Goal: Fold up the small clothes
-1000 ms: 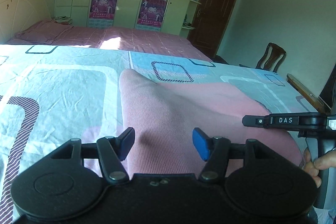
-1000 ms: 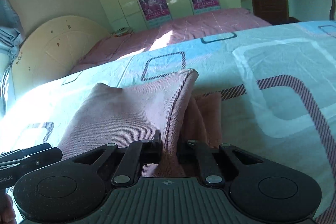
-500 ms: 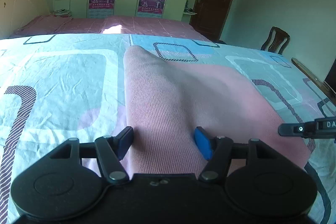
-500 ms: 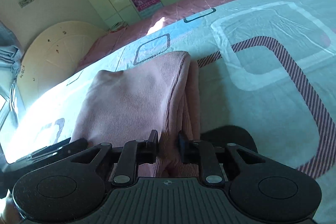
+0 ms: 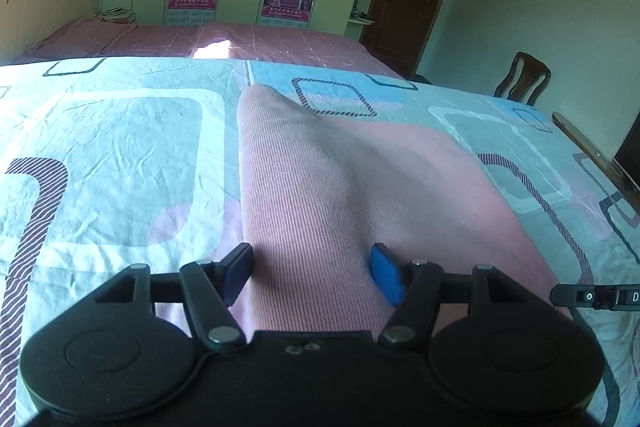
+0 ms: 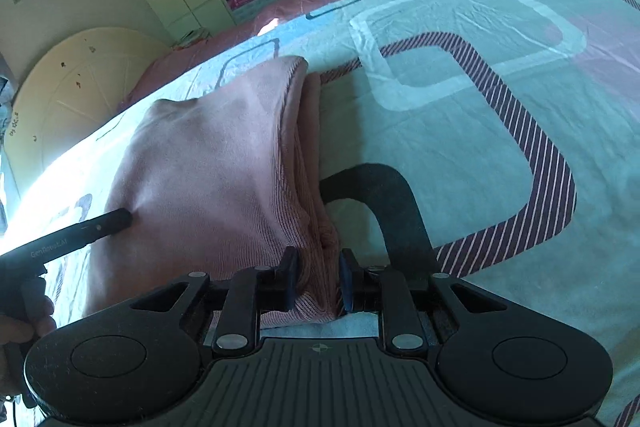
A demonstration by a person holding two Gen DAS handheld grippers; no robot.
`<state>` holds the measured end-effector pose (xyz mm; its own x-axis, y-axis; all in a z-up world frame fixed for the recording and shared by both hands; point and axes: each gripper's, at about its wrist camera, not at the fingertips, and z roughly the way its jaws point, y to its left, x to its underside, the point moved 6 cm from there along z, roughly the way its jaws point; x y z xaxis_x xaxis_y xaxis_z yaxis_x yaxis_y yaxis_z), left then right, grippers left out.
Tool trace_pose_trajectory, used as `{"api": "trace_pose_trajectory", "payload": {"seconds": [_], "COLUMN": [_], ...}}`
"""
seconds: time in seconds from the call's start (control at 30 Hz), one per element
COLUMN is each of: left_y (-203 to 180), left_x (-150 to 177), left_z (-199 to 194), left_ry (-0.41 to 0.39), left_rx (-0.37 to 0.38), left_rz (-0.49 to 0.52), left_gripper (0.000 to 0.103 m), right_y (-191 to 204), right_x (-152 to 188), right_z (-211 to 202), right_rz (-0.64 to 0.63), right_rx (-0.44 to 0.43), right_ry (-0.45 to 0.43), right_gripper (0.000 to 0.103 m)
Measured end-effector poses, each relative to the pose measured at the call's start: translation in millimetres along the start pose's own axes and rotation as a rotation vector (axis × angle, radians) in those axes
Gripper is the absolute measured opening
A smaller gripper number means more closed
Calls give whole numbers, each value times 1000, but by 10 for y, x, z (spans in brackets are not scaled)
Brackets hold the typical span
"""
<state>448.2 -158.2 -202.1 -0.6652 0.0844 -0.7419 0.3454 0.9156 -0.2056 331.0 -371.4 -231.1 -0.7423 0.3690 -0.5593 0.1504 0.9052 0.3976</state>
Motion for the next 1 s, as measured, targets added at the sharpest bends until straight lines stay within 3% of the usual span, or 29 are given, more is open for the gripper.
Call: {"api": "trace_pose_trajectory", "payload": {"seconds": [0.17,0.4,0.5,0.6,0.73,0.83,1.0], "left_y": [-65,-95,6,81,99,128,121], "left_x": [-267,-461,-372,-296,-385,-533,-687], "left_z": [-49,378,517,527,488,420,643], "left_ry": [-64,-50,-22,-24,-16,-76,-72], "left_rx": [10,-10,-46,-32,-20,-12,-4], "left_rz": [13,33,26,-13,-25,-72,-72], "left_gripper": [59,51,52,53,53,51,50], "right_y": [313,592,607,451,406,498,503], "right_x": [-351,-763,-832,-729,-779,-951,-1175], "right_z": [-35,512,804,1100,1028,919,1185], "right_rz": [-102,-135,-167,-168,-154,-166,-145], "right_rx": [11,49,87,129,93,69,97], "right_ry": [-100,-131,-119,-60,-83,-144,-145], "right_gripper": [20,20,20,20,20,20,20]}}
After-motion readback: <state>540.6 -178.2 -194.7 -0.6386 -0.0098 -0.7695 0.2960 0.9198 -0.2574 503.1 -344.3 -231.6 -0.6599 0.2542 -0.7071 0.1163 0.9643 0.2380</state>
